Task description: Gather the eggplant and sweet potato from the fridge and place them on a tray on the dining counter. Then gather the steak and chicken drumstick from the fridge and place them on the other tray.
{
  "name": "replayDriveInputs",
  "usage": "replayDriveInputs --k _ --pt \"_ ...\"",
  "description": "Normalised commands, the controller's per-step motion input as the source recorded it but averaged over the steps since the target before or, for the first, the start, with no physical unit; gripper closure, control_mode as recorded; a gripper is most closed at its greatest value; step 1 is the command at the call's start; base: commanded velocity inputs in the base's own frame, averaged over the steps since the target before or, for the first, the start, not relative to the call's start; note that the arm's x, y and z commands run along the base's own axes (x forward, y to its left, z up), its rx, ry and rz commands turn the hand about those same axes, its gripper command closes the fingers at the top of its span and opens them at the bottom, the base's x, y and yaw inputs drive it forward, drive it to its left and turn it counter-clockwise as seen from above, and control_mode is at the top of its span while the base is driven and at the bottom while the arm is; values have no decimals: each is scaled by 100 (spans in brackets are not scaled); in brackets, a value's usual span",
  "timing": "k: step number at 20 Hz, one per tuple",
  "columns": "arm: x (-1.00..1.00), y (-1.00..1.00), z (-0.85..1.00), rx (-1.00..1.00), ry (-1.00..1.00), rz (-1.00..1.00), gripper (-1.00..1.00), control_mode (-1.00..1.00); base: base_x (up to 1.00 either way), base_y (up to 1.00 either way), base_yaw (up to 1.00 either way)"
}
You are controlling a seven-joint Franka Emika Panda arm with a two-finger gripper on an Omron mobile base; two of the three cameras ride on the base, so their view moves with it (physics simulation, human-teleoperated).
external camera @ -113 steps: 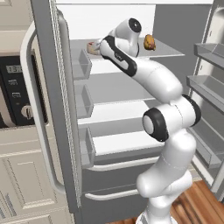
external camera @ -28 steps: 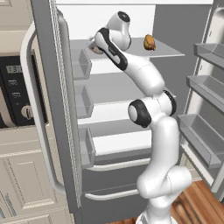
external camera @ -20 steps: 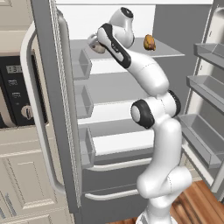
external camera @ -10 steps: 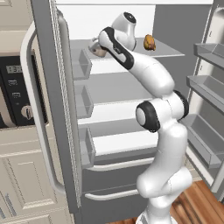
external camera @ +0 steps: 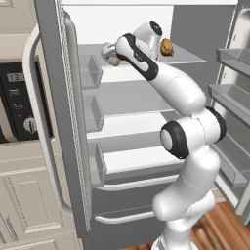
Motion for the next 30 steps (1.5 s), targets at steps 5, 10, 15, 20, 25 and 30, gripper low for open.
replayDriveInputs --k 5,10,15,20,25,30 --pt "-52 -9 19 4 -3 -5 100 -100 0 0 0" --pt "-56 -26 49 0 0 -7 100 -100 0 0 0" --pt "-81 -34 33 0 0 -5 100 -100 0 0 0" --pt "-100 -33 -6 0 -6 -6 100 -100 0 0 0" --pt "-100 -37 -5 0 -6 -6 100 -100 0 0 0" --pt "-100 -32 0 0 -1 -5 100 -100 0 0 0"
